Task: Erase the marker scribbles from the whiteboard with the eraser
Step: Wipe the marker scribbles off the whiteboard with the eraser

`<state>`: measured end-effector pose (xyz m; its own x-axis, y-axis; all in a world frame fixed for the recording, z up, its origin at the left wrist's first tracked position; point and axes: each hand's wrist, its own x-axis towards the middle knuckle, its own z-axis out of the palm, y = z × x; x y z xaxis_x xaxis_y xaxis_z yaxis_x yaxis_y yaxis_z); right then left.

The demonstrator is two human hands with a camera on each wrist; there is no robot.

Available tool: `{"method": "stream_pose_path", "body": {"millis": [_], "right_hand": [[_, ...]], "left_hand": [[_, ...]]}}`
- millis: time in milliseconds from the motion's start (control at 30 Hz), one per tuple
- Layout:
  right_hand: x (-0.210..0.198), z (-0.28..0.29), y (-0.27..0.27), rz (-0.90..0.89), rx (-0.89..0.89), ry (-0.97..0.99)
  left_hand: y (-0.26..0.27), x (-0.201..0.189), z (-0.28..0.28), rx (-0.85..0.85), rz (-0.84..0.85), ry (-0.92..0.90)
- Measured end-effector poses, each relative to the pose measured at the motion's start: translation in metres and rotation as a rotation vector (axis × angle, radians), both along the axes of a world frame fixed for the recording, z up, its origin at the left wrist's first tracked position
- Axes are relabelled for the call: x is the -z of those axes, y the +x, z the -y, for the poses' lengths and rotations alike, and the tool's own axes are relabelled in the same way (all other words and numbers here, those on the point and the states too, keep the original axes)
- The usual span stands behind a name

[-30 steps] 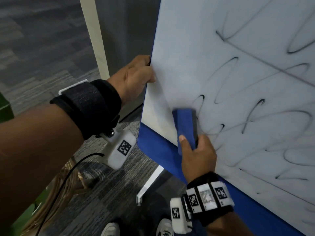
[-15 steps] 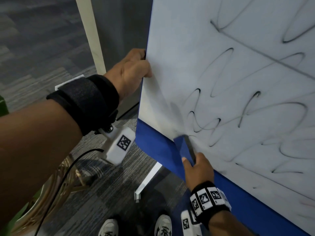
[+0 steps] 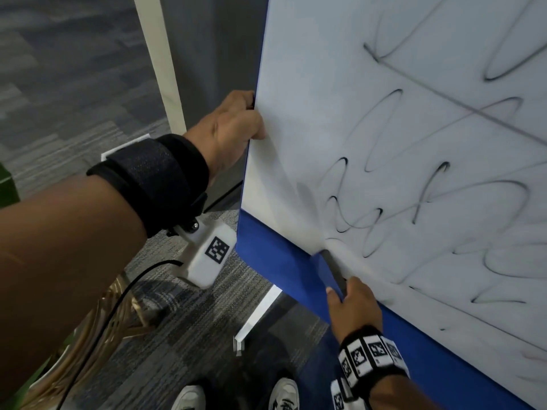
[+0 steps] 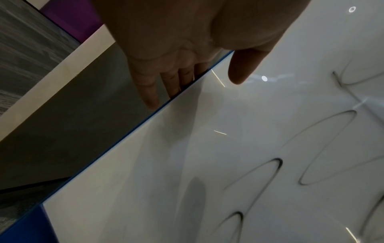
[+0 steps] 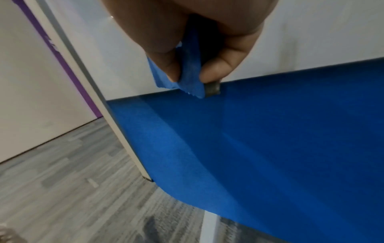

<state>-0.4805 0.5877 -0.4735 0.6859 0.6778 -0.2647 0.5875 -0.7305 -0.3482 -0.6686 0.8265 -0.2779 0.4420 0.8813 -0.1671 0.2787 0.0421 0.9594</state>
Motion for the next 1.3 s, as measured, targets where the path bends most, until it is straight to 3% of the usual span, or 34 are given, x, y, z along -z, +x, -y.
{"method": "stream_pose_path", "body": {"millis": [200,367,433,567,667,800,867,967,1067,1300], "right_hand": [[-0.028,-0.055,-0.037,-0.015,-0.103,0.249],[-0.033,-0.001,-0.012,-0.107,0.104,0.152],[-0.039,0.0,-0.014,-0.128,0.11,0.165],[-0.103,-0.057,-0.036,-0.074,-0.026,0.45],[-0.131,-0.071,-0.042,-0.102,0.004,0.603],[-0.098,-0.028,-0.035,-0.188,0.15,0.344],[-0.098,-0.028,-0.036,-0.216,0.167,0.32],[-0.144,-0.059,-0.045,-0.229,0.077,0.57],[-0.19,-0.083,-0.048,-0.24,0.068,0.826],[-0.162,-0.038,-0.043,-0.287,0.115,0.405]], "left_hand": [[0.0,-0.002,0.002,-0.011,0.021,-0.014],[0.0,-0.002,-0.003,0.015,0.03,-0.05],[-0.001,-0.001,-0.005,0.025,0.006,-0.058],[-0.006,-0.011,-0.005,0.086,-0.093,-0.049],[-0.007,-0.035,-0.009,0.153,-0.152,0.042],[0.003,-0.096,-0.019,0.096,0.055,0.157],[0.012,-0.123,-0.026,0.041,0.163,0.183],[0.022,-0.141,-0.031,-0.026,0.256,0.157],[0.024,-0.132,-0.027,-0.06,0.2,0.121],[0.016,-0.145,-0.029,0.028,0.145,0.158]]}}
